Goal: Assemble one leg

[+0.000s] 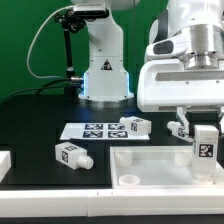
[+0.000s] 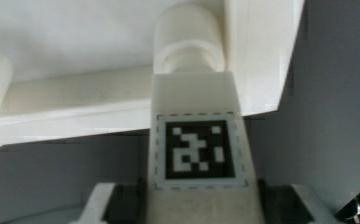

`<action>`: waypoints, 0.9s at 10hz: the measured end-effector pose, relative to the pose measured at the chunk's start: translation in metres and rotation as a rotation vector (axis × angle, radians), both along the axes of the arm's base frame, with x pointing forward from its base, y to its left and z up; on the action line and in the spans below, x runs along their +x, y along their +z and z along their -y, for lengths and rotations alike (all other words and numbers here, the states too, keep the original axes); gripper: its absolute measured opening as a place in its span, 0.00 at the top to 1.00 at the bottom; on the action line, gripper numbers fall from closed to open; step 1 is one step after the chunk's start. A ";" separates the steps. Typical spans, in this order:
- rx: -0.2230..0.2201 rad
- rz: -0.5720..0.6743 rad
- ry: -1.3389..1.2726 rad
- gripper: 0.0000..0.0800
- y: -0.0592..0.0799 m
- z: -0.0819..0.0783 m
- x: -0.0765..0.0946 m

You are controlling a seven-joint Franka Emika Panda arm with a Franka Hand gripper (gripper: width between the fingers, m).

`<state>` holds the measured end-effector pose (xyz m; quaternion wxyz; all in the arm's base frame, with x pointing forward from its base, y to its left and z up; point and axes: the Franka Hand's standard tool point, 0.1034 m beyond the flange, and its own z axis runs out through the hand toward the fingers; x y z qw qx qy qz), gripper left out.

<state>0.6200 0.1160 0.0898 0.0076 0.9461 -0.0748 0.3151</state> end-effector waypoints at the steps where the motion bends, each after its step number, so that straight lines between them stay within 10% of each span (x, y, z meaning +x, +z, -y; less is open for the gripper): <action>1: 0.002 0.015 -0.008 0.64 -0.001 0.000 0.001; 6: -0.001 0.022 -0.030 0.57 -0.004 0.001 -0.001; 9: -0.008 0.021 -0.021 0.20 -0.004 0.001 -0.002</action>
Offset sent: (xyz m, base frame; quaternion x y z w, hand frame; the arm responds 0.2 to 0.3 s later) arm -0.0118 0.0034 -0.0158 -0.0100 0.0285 0.0099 0.9995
